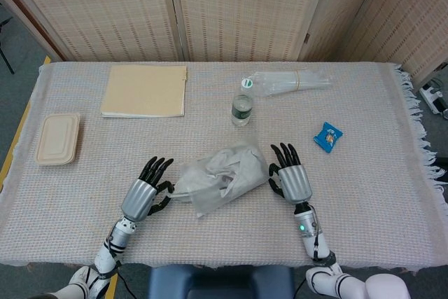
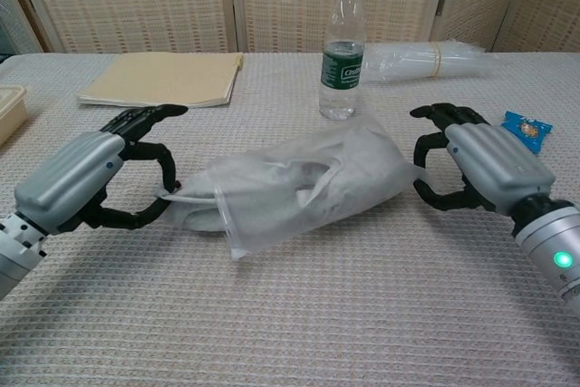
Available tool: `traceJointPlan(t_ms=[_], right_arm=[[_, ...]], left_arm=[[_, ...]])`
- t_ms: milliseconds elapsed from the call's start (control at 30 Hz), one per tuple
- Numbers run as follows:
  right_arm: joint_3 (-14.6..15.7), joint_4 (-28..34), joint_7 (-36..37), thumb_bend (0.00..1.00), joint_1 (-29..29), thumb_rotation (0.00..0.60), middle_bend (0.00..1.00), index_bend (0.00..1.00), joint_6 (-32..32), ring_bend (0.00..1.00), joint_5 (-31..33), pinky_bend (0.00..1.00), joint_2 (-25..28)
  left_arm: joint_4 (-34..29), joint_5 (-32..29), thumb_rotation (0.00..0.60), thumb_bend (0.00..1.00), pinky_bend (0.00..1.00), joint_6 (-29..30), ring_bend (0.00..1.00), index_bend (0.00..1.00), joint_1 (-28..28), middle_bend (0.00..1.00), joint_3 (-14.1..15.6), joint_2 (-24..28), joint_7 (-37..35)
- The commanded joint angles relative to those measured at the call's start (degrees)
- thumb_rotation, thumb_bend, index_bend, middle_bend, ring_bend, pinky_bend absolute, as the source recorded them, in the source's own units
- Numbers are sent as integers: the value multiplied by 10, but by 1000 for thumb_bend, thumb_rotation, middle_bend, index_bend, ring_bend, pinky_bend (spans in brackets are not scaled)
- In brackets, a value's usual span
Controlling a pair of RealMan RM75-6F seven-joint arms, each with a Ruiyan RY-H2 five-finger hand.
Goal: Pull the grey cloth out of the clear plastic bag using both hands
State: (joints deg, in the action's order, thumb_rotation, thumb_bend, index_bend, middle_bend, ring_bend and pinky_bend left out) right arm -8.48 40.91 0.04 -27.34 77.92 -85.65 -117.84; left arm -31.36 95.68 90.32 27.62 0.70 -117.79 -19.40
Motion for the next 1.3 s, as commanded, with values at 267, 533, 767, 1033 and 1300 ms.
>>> traceJointPlan(t_ms=[267, 533, 767, 1033, 1300], right_arm=[[-7, 38, -10, 686, 10, 600, 97, 633, 5, 0, 9, 0, 40], [-24, 64, -12, 685, 21, 600, 97, 633, 10, 0, 29, 0, 83], [-33, 64, -14, 686, 35, 600, 97, 633, 16, 0, 44, 0, 112], [-47, 47, -1, 687, 65, 600, 97, 633, 24, 0, 72, 0, 156], [-44, 50, 33, 659, 88, 600, 79, 576, 19, 0, 83, 0, 187]], left_arm=[[7, -3, 600, 560, 0, 8, 0, 668, 0, 101, -4, 13, -1], [22, -15, 600, 561, 0, 7, 0, 668, -2, 100, -14, 36, -2], [39, -28, 600, 563, 0, 5, 0, 668, -5, 99, -23, 58, -7], [73, -56, 600, 562, 0, -6, 0, 668, -16, 99, -43, 96, -24], [60, -63, 600, 497, 0, -20, 0, 537, -31, 71, -38, 120, -51]])
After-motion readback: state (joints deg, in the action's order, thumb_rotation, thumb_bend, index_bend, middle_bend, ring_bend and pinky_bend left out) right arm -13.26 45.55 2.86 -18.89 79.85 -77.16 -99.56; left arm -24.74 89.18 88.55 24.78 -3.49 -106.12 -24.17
